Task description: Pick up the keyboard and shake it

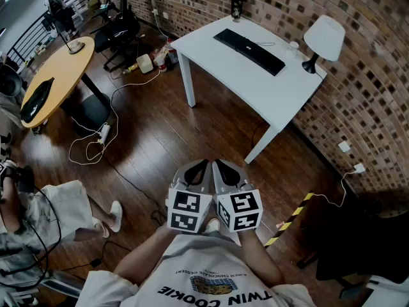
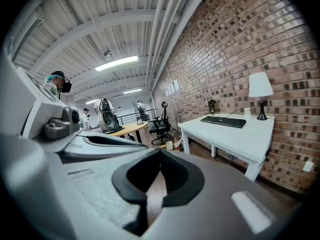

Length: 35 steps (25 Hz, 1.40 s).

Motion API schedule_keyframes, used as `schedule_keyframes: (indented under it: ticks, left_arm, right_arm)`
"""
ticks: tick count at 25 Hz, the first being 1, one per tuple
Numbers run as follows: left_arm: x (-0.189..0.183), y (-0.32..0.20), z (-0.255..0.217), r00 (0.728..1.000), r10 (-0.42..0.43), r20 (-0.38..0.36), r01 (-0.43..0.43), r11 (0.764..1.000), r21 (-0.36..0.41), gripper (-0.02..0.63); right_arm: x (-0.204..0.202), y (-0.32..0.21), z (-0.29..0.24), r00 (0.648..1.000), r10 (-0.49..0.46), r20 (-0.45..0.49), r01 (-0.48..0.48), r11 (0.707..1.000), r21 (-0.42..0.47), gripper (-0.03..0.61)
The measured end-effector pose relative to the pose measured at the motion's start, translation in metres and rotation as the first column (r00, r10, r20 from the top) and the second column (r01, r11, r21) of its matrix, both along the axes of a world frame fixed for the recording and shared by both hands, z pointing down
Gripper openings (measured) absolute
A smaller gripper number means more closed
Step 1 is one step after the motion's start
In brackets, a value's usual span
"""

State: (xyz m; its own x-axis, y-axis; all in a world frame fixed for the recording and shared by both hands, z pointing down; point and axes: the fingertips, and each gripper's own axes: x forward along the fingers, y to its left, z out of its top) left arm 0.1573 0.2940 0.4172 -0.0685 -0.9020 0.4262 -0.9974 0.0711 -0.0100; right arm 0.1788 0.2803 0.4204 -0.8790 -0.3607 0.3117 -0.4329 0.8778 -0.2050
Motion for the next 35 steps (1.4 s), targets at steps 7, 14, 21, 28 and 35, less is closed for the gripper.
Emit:
schedule_keyframes:
  ticks: [7, 14, 21, 28, 35]
  left_arm:
    - [-0.016, -0.02, 0.004, 1.0, 0.0, -0.003, 0.0, 1.0, 0.008, 0.008]
    - [-0.076, -0.057, 0.016, 0.999, 0.005, -0.032, -0.005, 1.0, 0.015, 0.006]
    - [-0.159, -0.111, 0.021, 0.995, 0.065, -0.078, -0.064, 0.998, 0.013, 0.008]
    - [-0.236, -0.154, 0.02, 0.985, 0.125, -0.117, -0.124, 0.992, 0.018, 0.006]
    - [-0.264, -0.187, 0.026, 0.971, 0.19, -0.145, -0.191, 0.982, 0.009, 0.008]
  right_arm:
    - [-0.016, -0.022, 0.005, 1.0, 0.01, -0.007, -0.01, 1.0, 0.004, 0.002]
    - [-0.075, -0.061, 0.013, 0.999, 0.021, -0.048, -0.02, 0.999, 0.032, 0.002]
    - [-0.156, -0.112, 0.017, 0.993, 0.078, -0.091, -0.076, 0.997, 0.027, 0.002]
    - [-0.226, -0.153, 0.013, 0.982, 0.148, -0.116, -0.145, 0.989, 0.034, 0.002]
    - [-0.252, -0.184, 0.018, 0.969, 0.216, -0.119, -0.217, 0.976, 0.01, 0.002]
